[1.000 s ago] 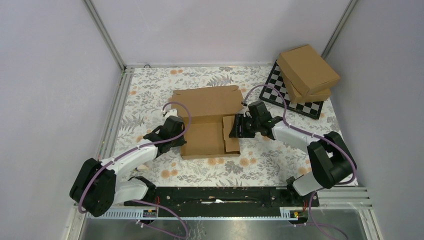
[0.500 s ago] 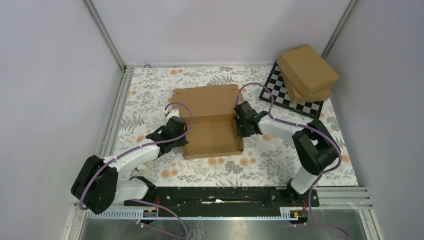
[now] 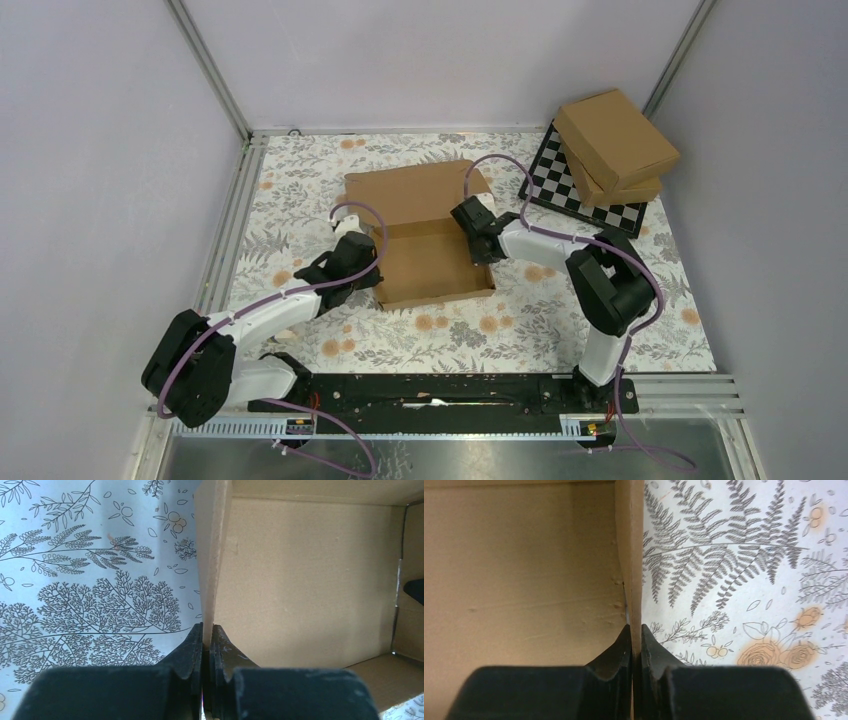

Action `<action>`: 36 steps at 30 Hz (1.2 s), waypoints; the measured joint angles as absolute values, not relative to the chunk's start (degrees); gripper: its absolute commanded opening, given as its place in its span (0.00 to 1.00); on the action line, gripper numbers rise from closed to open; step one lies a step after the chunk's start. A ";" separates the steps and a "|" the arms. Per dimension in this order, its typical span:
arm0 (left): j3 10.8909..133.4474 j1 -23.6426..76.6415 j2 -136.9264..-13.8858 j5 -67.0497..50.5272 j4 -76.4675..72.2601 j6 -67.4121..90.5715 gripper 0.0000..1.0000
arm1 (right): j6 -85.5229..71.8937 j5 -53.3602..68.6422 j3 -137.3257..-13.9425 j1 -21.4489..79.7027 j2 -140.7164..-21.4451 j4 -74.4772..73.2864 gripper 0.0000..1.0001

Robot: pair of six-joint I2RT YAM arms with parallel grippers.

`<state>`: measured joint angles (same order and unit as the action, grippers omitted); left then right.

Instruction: Fold the paper box

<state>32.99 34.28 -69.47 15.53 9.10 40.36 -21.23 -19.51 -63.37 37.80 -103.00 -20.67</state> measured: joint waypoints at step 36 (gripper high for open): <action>36.32 34.44 -77.82 15.29 10.00 41.58 0.00 | -20.12 -11.73 -65.45 31.70 -104.92 -22.46 0.53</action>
